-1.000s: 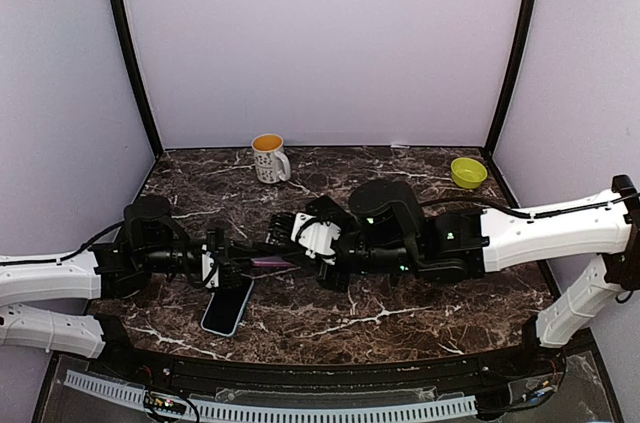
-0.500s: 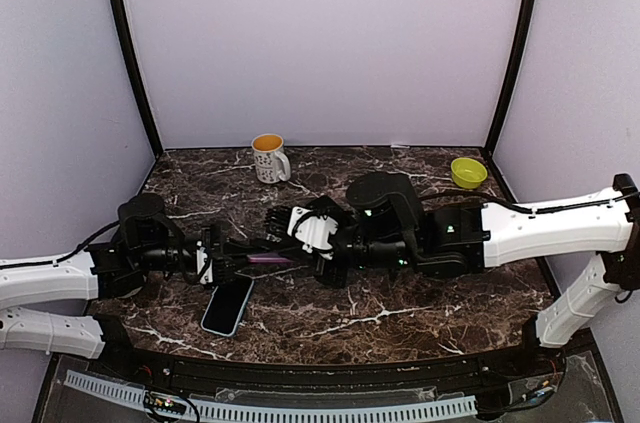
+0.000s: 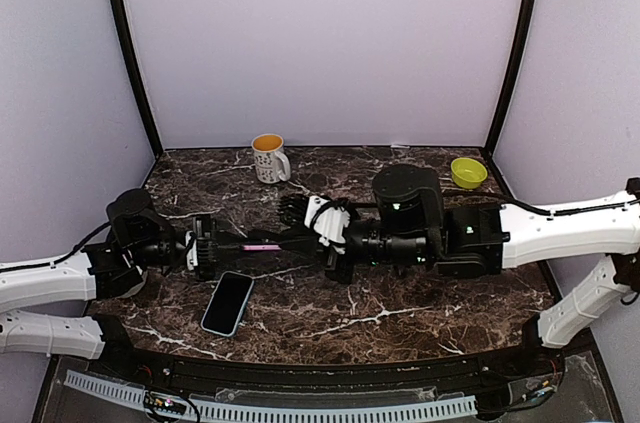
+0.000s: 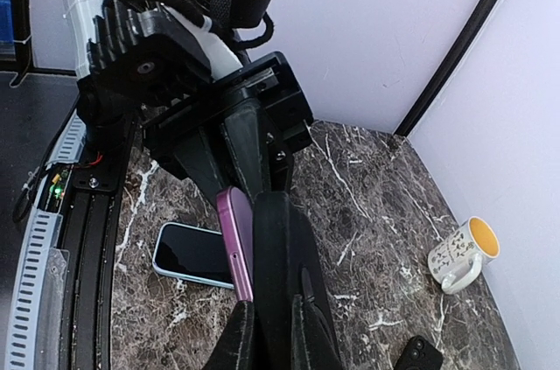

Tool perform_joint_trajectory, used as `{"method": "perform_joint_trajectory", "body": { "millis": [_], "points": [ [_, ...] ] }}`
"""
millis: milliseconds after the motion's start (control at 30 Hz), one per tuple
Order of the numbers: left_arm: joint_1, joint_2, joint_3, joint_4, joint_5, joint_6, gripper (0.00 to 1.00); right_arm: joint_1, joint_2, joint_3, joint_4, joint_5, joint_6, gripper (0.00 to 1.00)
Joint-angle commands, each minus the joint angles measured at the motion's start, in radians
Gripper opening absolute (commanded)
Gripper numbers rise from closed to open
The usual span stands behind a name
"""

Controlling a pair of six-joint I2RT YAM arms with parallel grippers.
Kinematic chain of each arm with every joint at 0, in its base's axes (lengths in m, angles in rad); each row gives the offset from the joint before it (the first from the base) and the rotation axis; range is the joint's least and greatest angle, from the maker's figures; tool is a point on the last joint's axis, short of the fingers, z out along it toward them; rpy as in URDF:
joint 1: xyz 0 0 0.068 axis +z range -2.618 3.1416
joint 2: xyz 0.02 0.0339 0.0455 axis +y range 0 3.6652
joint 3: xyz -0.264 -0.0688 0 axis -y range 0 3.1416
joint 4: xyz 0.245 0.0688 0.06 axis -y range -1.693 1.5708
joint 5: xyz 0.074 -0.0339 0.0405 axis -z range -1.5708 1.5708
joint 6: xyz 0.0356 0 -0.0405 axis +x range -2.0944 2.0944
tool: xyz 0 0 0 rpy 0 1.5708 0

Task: Take the phone out of the phone case
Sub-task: Remove the phone case from the phone.

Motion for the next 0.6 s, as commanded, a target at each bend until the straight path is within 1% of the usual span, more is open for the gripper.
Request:
{"method": "perform_joint_trajectory", "body": {
  "millis": [0,200,267,367,467,567],
  "points": [
    [0.039,-0.080,0.043,0.361,-0.012,-0.144,0.00,-0.001,-0.051,-0.049,-0.135,-0.093,0.031,0.00],
    [0.041,-0.088,0.041,0.373,0.018,-0.164,0.00,-0.038,-0.105,-0.085,-0.084,-0.113,0.073,0.00],
    [0.041,-0.092,0.039,0.374,0.021,-0.162,0.00,-0.046,-0.115,-0.092,-0.072,-0.095,0.092,0.00],
    [0.041,-0.097,0.035,0.352,0.011,-0.146,0.00,-0.075,-0.145,-0.103,-0.062,-0.028,0.147,0.00],
    [0.041,-0.101,0.034,0.317,-0.003,-0.108,0.00,-0.124,-0.212,-0.132,0.006,0.044,0.211,0.00],
    [0.042,-0.099,0.045,0.250,-0.001,-0.067,0.00,-0.163,-0.292,-0.187,0.070,0.177,0.267,0.00]
  ]
}}
